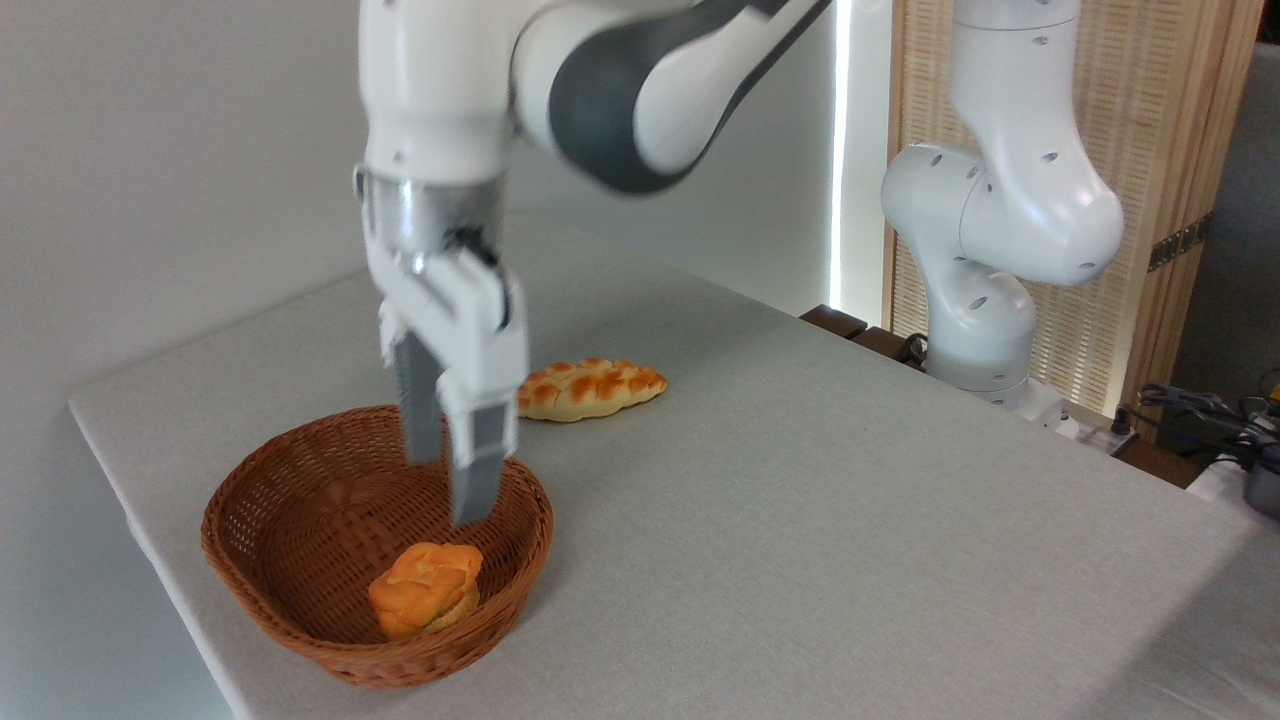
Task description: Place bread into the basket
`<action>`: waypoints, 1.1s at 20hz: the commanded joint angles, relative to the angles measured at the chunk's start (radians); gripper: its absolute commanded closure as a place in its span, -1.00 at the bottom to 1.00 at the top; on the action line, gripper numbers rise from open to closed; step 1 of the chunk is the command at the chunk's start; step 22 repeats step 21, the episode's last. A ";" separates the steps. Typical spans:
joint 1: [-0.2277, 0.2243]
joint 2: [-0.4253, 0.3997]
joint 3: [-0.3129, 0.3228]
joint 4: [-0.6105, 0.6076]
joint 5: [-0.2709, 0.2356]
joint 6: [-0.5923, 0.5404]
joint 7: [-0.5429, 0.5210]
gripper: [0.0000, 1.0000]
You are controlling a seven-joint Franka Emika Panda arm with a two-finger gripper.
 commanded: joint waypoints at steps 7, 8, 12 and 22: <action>0.017 -0.014 0.024 0.253 -0.003 -0.471 -0.112 -1.00; 0.015 -0.010 0.024 0.263 0.022 -0.487 -0.112 -1.00; 0.015 0.021 0.014 0.309 0.076 -0.496 -0.114 -1.00; 0.015 0.027 0.024 0.314 0.069 -0.495 -0.109 -1.00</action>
